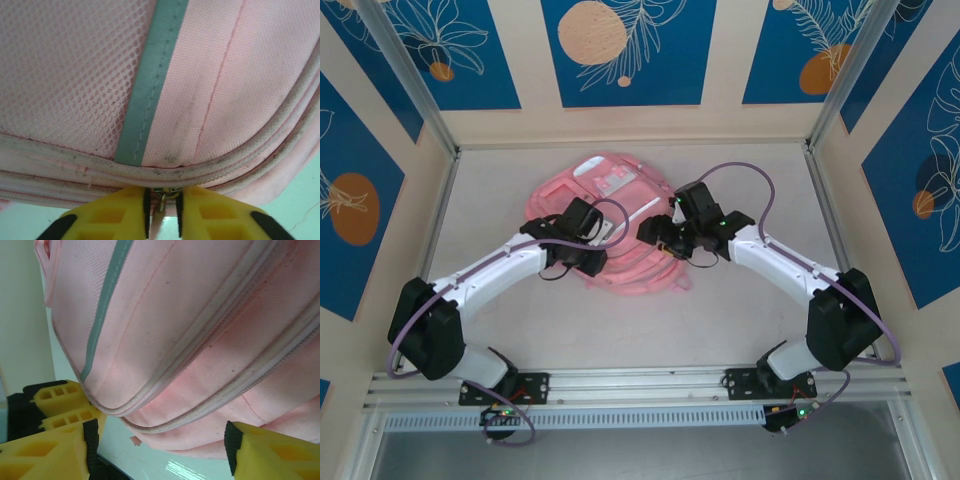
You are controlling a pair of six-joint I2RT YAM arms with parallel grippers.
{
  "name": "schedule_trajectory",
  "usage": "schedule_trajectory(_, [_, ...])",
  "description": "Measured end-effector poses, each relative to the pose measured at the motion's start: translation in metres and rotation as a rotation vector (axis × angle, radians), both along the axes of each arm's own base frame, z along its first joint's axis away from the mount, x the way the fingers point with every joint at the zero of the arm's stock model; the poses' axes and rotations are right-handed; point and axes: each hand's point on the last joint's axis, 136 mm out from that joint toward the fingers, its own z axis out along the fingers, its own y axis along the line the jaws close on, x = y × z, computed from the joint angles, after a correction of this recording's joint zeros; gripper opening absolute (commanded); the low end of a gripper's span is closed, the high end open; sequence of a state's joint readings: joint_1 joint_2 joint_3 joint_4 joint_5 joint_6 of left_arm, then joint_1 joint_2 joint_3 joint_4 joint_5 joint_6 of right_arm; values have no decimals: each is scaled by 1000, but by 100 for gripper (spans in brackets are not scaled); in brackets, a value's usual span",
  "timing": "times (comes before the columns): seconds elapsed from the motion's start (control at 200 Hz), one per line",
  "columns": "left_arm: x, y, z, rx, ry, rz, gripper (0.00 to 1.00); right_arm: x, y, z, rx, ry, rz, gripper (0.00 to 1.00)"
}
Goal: Pack the student bag
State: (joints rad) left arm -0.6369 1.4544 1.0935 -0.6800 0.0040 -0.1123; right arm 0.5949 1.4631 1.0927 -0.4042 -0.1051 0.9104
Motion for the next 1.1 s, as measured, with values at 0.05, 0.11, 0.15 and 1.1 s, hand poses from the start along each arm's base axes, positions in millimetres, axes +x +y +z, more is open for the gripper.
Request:
schedule_trajectory(0.05, [-1, 0, 0, 0, 3, 1, 13, 0, 4, 1, 6, -1, 5, 61])
schedule_trajectory(0.11, [-2, 0, -1, 2, 6, -5, 9, 1, 8, 2, 13, 1, 9, 57])
schedule_trajectory(0.15, [-2, 1, -1, 3, 8, -3, 6, 1, 12, 1, 16, 3, 15, 53])
schedule_trajectory(1.1, [-23, -1, 12, -197, 9, 79, 0, -1, 73, -48, 62, 204, -27, 17])
